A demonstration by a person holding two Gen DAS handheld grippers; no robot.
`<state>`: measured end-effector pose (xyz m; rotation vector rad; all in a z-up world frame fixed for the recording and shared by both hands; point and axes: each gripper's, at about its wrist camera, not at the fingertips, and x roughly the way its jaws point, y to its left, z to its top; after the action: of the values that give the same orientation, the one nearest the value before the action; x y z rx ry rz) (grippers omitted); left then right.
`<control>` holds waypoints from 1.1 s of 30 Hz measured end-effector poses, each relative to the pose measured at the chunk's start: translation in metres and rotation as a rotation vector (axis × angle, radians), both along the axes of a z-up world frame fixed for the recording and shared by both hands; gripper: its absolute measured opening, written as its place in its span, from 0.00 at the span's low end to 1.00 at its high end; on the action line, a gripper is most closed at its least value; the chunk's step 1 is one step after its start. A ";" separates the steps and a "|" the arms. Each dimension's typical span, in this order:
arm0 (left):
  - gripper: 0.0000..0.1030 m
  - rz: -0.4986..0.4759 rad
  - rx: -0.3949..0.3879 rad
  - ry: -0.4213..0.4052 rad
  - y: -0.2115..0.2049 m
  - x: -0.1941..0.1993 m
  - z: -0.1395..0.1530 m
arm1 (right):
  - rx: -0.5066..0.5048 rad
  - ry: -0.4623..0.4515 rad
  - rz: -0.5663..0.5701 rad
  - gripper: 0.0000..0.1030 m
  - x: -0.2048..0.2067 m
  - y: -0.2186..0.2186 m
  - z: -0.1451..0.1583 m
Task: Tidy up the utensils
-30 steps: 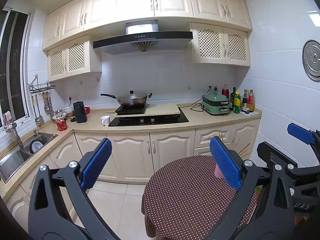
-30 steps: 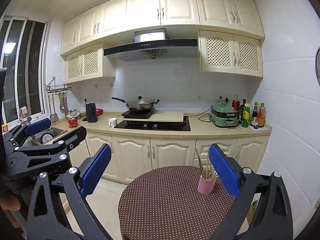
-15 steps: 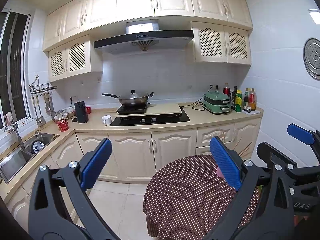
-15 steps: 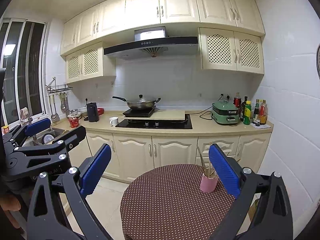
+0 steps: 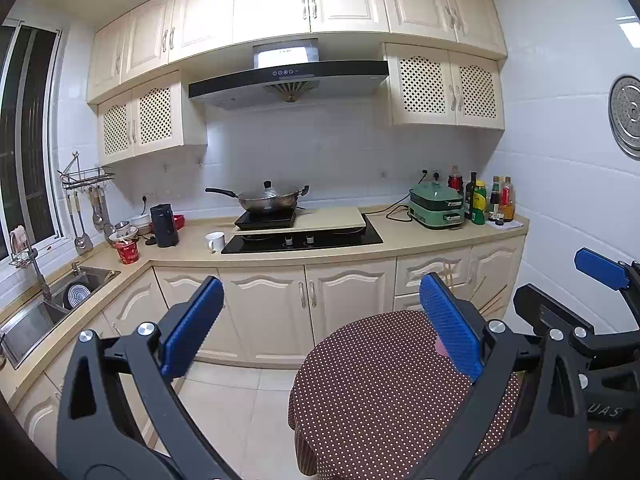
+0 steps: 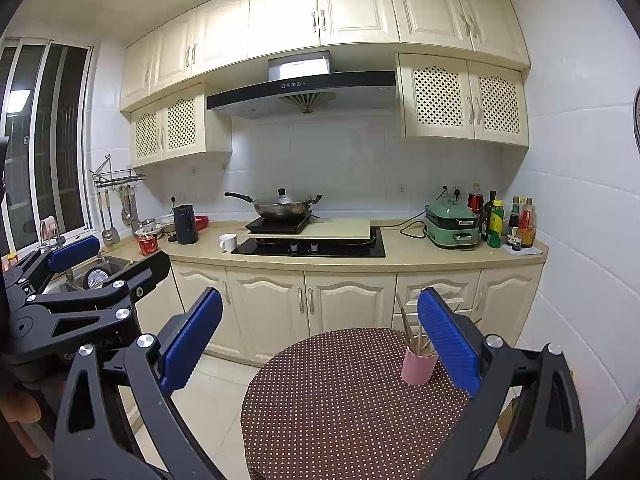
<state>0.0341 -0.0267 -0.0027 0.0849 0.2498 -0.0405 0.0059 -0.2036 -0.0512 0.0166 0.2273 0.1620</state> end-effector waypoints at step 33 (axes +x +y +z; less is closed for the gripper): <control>0.94 -0.008 0.013 0.012 -0.004 0.011 0.000 | 0.025 0.014 -0.017 0.92 0.006 0.000 -0.003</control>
<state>0.0453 -0.0303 -0.0032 0.0983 0.2614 -0.0477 0.0114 -0.2033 -0.0541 0.0441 0.2387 0.1477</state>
